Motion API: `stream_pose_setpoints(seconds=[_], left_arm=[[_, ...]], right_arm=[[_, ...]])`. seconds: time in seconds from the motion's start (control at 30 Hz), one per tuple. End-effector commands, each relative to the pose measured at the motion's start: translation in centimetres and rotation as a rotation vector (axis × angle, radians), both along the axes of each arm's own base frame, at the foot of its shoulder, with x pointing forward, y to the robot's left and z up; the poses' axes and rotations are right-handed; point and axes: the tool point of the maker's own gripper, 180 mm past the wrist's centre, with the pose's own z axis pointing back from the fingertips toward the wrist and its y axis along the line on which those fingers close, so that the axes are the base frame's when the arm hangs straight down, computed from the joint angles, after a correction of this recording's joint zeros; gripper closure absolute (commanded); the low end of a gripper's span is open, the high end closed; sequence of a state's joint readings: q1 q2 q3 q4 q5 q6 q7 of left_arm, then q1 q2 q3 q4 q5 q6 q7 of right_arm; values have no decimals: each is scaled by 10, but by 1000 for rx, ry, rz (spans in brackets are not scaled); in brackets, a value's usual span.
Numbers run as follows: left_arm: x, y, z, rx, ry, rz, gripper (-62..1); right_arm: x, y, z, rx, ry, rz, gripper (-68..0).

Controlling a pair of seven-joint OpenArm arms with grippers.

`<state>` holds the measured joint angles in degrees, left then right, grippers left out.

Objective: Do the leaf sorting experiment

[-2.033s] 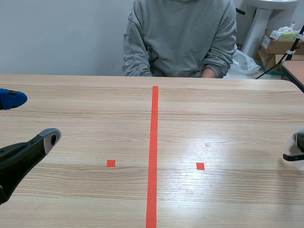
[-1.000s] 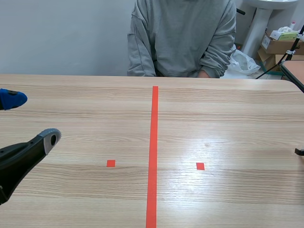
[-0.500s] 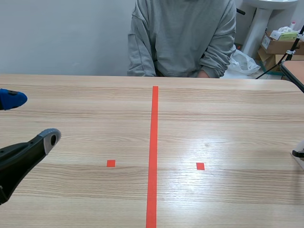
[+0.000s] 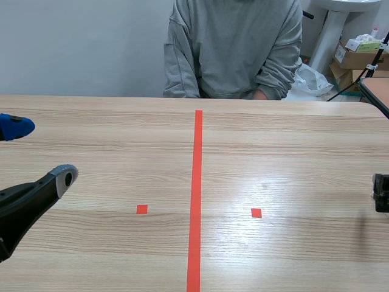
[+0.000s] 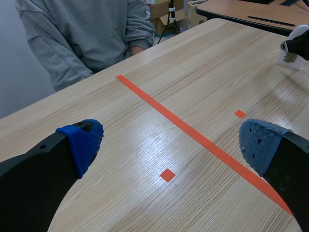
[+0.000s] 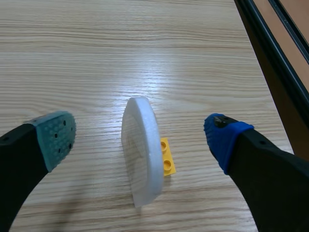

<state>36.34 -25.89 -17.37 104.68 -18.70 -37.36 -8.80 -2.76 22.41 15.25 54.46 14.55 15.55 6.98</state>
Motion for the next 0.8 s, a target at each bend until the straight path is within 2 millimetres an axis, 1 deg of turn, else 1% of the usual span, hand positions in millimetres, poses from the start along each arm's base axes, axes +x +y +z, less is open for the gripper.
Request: stream_pose_setpoints(seconds=[0.0,0.13,0.23,0.5,0.63,0.77], left_arm=[[0,-2,6,-26,-15,-2,-602],[0,-2,6,-26,-14,-2,-602],[0,-2,6,-26,-14,-2,-602],[0,-2,6,-26,-15,-2,-602],[0,-2,6,-26,-15,-2,-602],[0,-2,6,-26,-15,-2,-602]], right_arm=[[5,-7,13,-4,-21,18,-554],[2,3,25,-2,-32,95,-554],[-1,17,39,-9,-37,169,-554],[-9,86,83,-32,-70,433,-565],[-10,109,106,-17,-97,481,-565],[-12,129,121,3,-112,531,-565]])
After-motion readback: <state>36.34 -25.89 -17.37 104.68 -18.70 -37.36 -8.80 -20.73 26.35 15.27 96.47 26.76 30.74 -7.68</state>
